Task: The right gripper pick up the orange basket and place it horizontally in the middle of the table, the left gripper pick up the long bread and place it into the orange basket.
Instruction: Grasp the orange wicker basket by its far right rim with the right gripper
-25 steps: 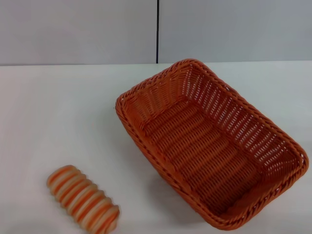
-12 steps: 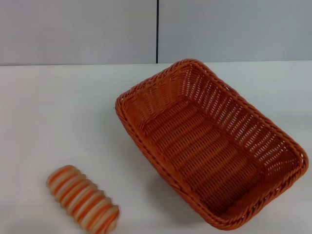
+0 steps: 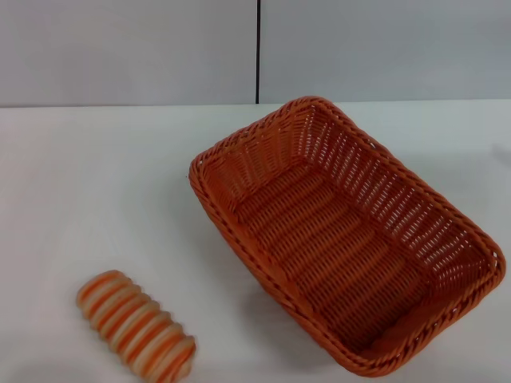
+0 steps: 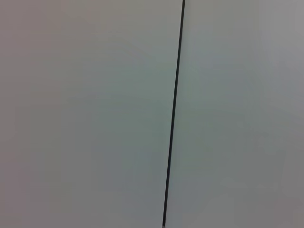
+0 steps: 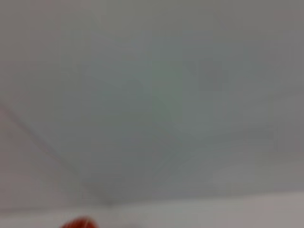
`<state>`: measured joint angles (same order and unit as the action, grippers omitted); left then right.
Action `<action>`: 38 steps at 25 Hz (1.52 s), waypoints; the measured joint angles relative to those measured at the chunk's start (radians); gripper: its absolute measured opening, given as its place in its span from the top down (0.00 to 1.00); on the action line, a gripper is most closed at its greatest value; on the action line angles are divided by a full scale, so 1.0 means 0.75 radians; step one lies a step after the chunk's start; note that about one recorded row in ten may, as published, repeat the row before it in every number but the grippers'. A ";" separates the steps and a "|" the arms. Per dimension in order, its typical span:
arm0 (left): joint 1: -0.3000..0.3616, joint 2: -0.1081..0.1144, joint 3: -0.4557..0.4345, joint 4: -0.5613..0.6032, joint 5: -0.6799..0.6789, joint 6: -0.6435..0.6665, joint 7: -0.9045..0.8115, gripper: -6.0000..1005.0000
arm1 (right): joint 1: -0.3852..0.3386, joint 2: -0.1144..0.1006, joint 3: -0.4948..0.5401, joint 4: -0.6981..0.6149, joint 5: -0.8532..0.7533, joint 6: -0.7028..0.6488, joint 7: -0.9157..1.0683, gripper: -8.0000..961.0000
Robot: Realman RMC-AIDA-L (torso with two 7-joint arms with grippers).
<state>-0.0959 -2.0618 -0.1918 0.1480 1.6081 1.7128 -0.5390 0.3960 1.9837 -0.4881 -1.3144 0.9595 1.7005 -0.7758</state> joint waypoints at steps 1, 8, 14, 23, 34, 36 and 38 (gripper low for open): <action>0.001 0.000 0.000 0.001 0.000 0.000 0.000 0.27 | 0.034 -0.027 -0.039 0.029 -0.028 0.020 0.029 0.19; 0.020 0.002 0.000 0.007 0.001 0.002 0.001 0.27 | 0.299 -0.178 -0.246 0.333 -0.158 0.093 0.118 0.19; 0.024 0.002 0.000 0.004 0.001 0.008 0.001 0.28 | 0.476 -0.206 -0.265 0.542 -0.315 0.057 0.106 0.20; 0.039 0.000 0.000 0.001 0.001 0.004 0.001 0.28 | 0.589 -0.155 -0.272 0.752 -0.359 -0.046 0.067 0.21; 0.025 0.002 0.000 0.002 0.001 -0.019 0.014 0.29 | 0.602 -0.063 -0.399 0.830 -0.361 -0.147 0.070 0.22; 0.024 0.002 0.000 0.001 0.001 -0.020 0.018 0.29 | 0.608 -0.062 -0.410 0.855 -0.361 -0.173 0.065 0.22; 0.024 0.002 0.000 0.002 0.001 -0.020 0.018 0.29 | 0.611 -0.061 -0.413 0.874 -0.356 -0.195 0.045 0.22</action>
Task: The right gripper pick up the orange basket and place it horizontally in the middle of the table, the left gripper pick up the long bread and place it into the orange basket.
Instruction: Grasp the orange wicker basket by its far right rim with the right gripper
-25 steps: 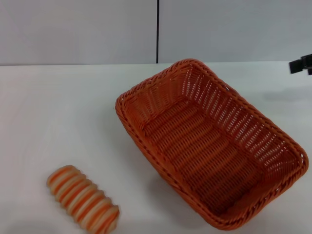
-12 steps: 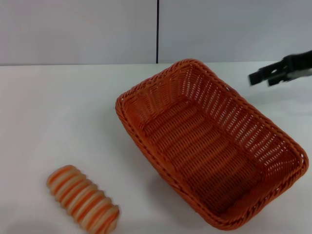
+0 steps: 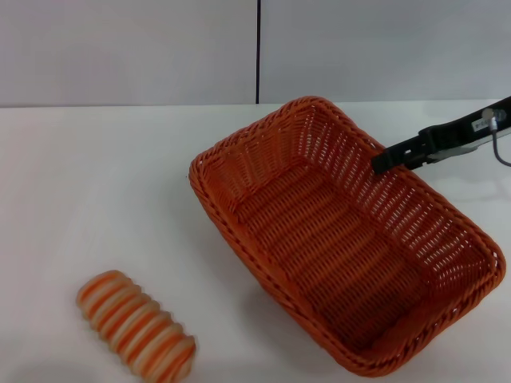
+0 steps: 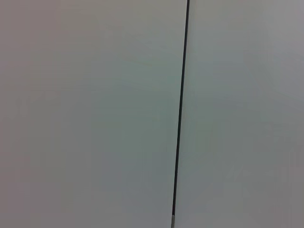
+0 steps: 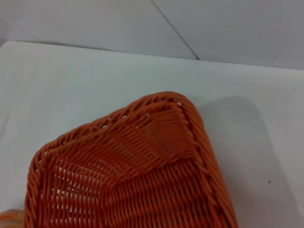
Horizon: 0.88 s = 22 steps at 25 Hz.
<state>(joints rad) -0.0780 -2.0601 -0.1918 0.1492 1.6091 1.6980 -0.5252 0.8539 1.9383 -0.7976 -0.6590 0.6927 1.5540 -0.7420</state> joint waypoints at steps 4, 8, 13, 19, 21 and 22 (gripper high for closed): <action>0.001 0.000 0.000 -0.003 0.000 0.000 0.001 0.29 | 0.012 0.018 -0.001 0.043 0.005 -0.047 -0.038 0.23; 0.001 0.000 0.000 -0.003 0.000 0.000 0.001 0.29 | 0.019 0.055 -0.005 0.067 0.002 -0.096 -0.068 0.23; 0.000 0.000 0.000 -0.003 0.000 0.003 0.001 0.29 | 0.027 0.071 -0.026 0.127 -0.001 -0.161 -0.069 0.23; 0.002 -0.002 0.000 -0.005 0.000 0.004 0.001 0.30 | 0.017 0.091 -0.077 0.140 -0.008 -0.219 -0.065 0.24; 0.003 -0.002 0.000 -0.005 0.000 0.006 0.001 0.30 | 0.015 0.093 -0.081 0.136 -0.009 -0.223 -0.062 0.24; 0.003 -0.002 0.000 -0.005 0.000 0.008 0.001 0.30 | 0.015 0.094 -0.081 0.134 -0.009 -0.222 -0.062 0.24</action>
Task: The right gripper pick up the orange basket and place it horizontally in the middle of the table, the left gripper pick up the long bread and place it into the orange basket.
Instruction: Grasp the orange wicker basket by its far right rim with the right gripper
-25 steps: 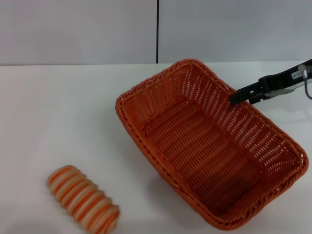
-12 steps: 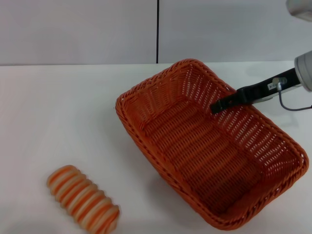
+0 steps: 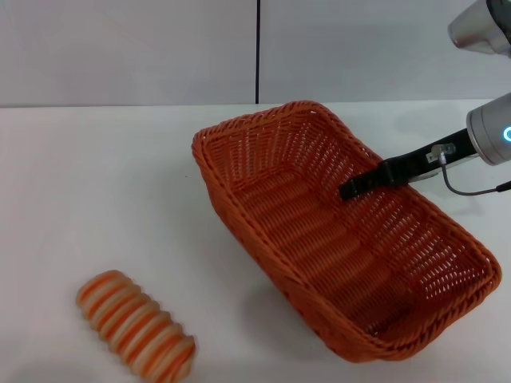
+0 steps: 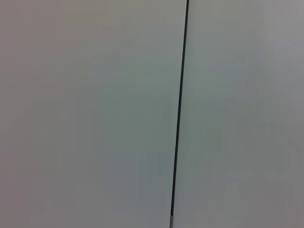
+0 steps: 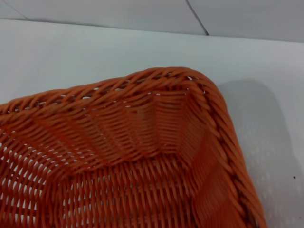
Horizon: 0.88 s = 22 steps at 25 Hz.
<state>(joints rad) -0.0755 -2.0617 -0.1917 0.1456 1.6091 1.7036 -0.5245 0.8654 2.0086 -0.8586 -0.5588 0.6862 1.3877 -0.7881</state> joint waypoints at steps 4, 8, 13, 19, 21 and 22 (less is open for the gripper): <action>0.001 0.000 0.000 -0.001 0.000 0.001 0.000 0.30 | 0.004 0.000 -0.001 -0.006 -0.001 0.006 0.001 0.25; 0.004 0.000 0.000 -0.002 0.000 0.003 0.000 0.30 | 0.007 0.000 -0.001 -0.009 -0.001 0.005 0.001 0.25; 0.006 0.000 -0.001 -0.002 0.000 0.003 0.000 0.30 | 0.008 -0.001 -0.018 -0.010 -0.001 0.002 -0.004 0.45; 0.007 0.000 0.000 -0.002 0.000 0.003 0.000 0.31 | -0.006 0.001 -0.022 -0.058 -0.001 0.015 -0.035 0.79; 0.008 0.000 0.000 -0.002 0.000 0.005 0.000 0.31 | -0.010 0.003 -0.024 -0.099 0.000 0.041 -0.069 0.83; 0.009 0.000 0.000 -0.002 0.000 0.007 0.000 0.31 | -0.010 0.003 -0.024 -0.124 0.003 0.062 -0.092 0.85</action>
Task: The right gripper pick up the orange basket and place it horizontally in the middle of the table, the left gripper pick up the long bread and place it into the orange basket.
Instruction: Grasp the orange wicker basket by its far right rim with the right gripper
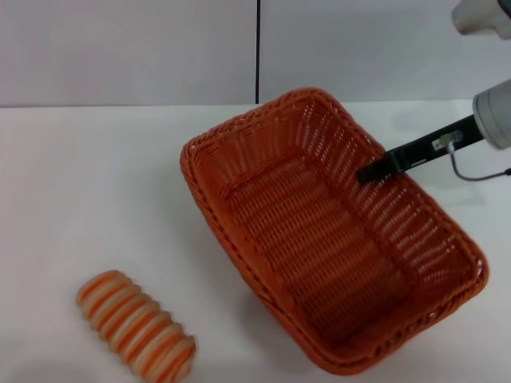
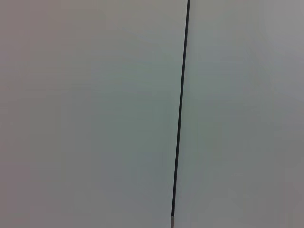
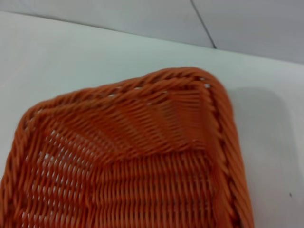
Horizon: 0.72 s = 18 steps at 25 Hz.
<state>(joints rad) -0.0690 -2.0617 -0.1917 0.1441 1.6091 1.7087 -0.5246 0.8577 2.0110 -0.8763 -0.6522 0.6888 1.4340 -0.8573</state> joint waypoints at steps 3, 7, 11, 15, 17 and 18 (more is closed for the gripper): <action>0.002 0.000 0.000 0.000 0.000 0.005 0.000 0.31 | 0.003 0.000 0.000 -0.089 0.007 0.061 -0.048 0.85; 0.010 0.000 0.000 0.000 0.000 0.012 0.000 0.31 | 0.023 -0.005 0.009 -0.219 0.022 0.143 -0.069 0.85; 0.031 0.000 -0.001 0.000 0.000 0.021 0.000 0.31 | 0.060 -0.027 0.006 -0.305 0.059 0.258 -0.141 0.85; 0.049 -0.001 0.000 0.000 0.000 0.033 0.000 0.32 | 0.101 -0.040 0.002 -0.350 0.065 0.333 -0.241 0.85; 0.066 -0.001 0.000 0.000 0.000 0.044 0.000 0.32 | 0.117 -0.041 -0.003 -0.368 0.062 0.356 -0.289 0.85; 0.070 -0.001 0.000 0.000 0.000 0.046 0.000 0.32 | 0.124 -0.041 -0.012 -0.378 0.060 0.364 -0.313 0.85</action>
<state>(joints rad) -0.0168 -2.0626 -0.1915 0.1442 1.6091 1.7431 -0.5246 0.9504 1.9800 -0.8854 -0.9354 0.7335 1.7070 -1.0924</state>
